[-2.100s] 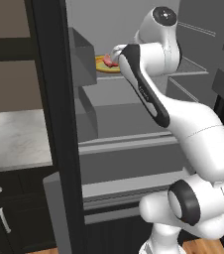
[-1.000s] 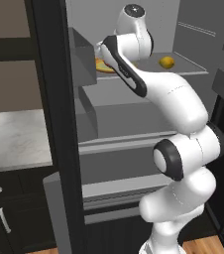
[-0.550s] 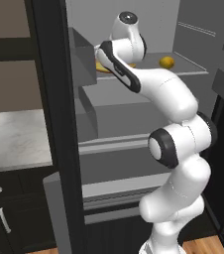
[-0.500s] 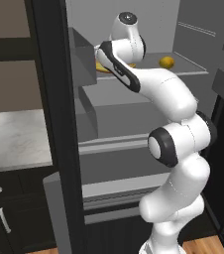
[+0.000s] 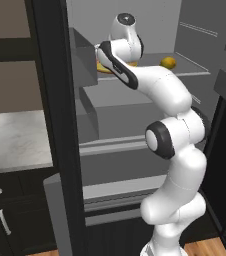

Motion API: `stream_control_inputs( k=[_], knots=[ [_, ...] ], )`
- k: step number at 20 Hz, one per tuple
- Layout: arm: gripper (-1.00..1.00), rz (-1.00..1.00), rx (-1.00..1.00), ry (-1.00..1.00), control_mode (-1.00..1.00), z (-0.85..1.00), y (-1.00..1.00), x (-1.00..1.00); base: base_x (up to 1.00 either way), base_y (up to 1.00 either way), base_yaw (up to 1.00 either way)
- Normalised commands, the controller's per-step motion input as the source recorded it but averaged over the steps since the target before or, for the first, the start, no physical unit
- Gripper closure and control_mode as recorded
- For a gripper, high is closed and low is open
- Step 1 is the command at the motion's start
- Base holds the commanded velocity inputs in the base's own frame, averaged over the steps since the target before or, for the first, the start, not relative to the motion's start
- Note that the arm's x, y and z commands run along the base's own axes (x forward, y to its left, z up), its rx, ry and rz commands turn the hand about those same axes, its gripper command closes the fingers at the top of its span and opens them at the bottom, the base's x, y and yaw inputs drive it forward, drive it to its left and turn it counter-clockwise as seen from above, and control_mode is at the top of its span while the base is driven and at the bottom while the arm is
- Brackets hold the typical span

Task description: Retrieve the steak from the fridge and place it on the cutting board.

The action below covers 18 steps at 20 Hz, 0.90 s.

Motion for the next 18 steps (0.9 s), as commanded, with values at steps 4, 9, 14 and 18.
stream_control_inputs(
  k=[4,9,14,18],
  knots=[
    [-1.00,0.00,-0.01,0.00,-1.00,0.00,0.02,0.14,0.00,0.00,0.00],
    [-1.00,-0.01,-0.03,0.00,-1.00,0.00,0.02,0.04,0.00,0.00,0.00],
    [-1.00,-0.02,-0.05,0.00,-1.00,-0.05,0.00,0.04,0.00,0.00,0.00],
    [-1.00,-0.01,-0.04,0.00,-1.00,-0.10,0.00,0.10,0.00,0.00,0.00]
  ],
)
